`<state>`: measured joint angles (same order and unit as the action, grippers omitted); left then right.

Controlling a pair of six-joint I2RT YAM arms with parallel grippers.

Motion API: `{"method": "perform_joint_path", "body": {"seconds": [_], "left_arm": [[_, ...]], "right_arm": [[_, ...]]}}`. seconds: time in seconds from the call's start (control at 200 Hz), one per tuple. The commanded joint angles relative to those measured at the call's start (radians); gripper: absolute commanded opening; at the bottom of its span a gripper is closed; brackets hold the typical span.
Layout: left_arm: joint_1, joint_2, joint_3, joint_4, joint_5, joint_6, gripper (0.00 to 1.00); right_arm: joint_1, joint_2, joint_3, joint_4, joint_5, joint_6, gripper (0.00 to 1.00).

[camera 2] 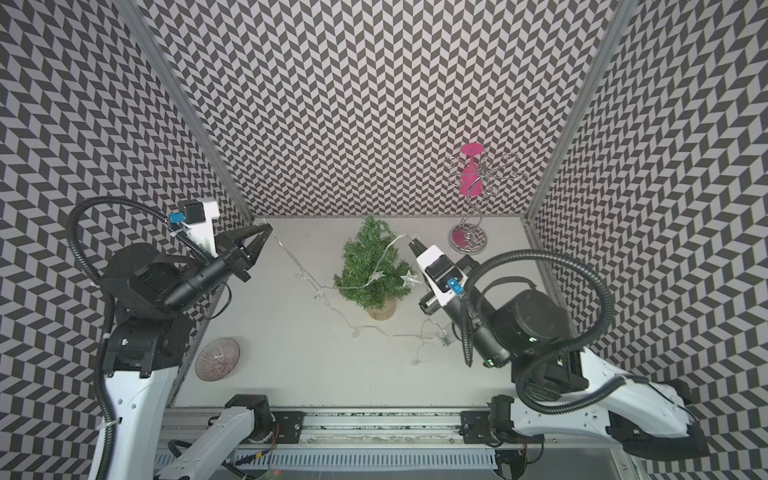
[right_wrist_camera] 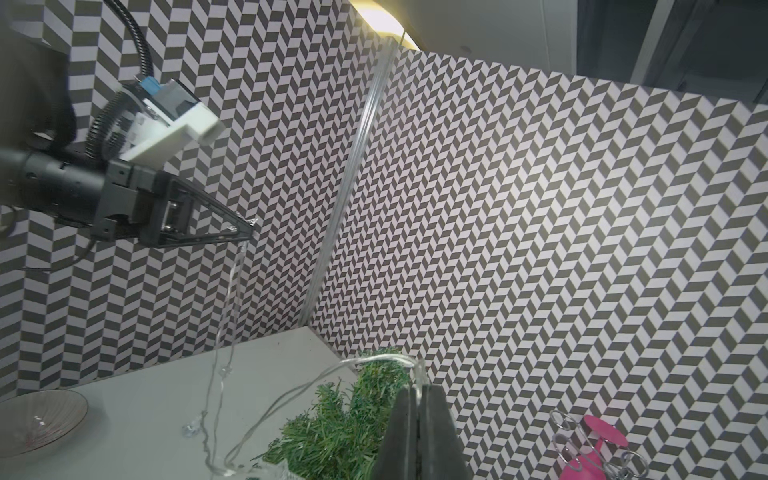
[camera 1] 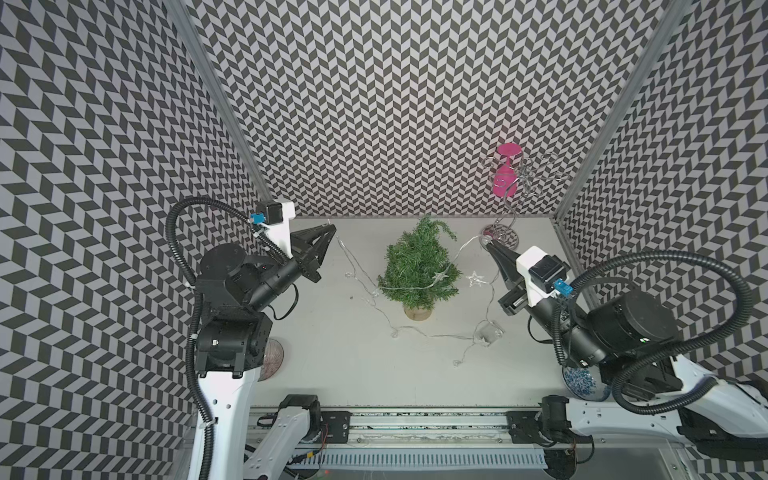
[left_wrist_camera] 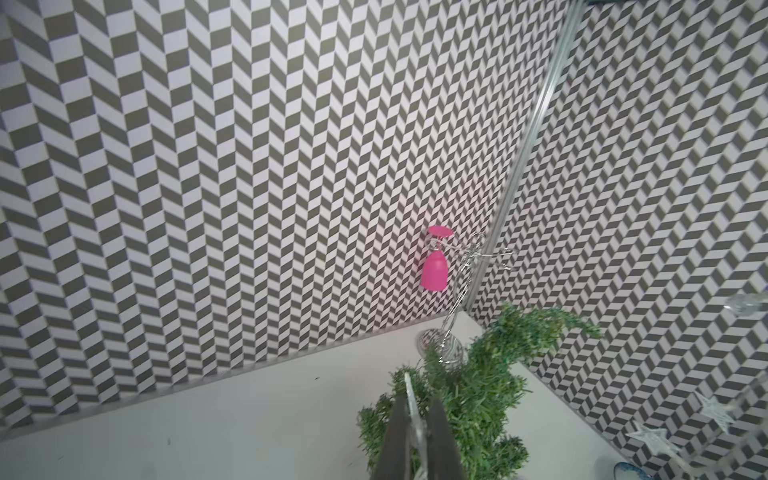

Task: Wrap string light around the christmas tree
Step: Pick up the light string from the center of the board.

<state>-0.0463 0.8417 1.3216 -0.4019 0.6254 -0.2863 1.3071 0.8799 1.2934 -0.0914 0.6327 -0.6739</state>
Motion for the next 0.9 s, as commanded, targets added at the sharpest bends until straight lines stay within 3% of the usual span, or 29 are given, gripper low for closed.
{"method": "perform_joint_path", "body": {"seconds": [0.0,0.185,0.315,0.395,0.561,0.741,0.891], "left_arm": [[-0.02,-0.008,0.065,0.075,0.052,-0.101,0.03],[-0.073,-0.026,0.032,0.258,0.107,-0.299,0.0],[-0.158,0.004,0.041,0.327,0.08,-0.348,0.0],[-0.274,0.042,0.058,0.338,0.003,-0.326,0.0],[-0.566,0.182,0.141,0.286,-0.196,-0.162,0.0],[-0.592,0.257,0.19,0.367,-0.193,-0.187,0.0],[-0.675,0.359,0.329,0.327,-0.201,-0.152,0.0]], "right_arm": [[0.003,-0.019,0.014,0.096,0.04,-0.124,0.03],[0.001,-0.041,0.012,0.222,0.076,-0.271,0.03],[0.003,-0.048,0.029,0.288,0.096,-0.345,0.03],[0.0,-0.048,0.043,0.308,0.109,-0.38,0.03],[-0.003,-0.029,0.054,0.4,0.121,-0.463,0.02],[-0.072,0.061,0.175,0.313,0.126,-0.469,0.03],[-0.231,0.11,0.271,0.23,0.002,-0.357,0.03]]}}
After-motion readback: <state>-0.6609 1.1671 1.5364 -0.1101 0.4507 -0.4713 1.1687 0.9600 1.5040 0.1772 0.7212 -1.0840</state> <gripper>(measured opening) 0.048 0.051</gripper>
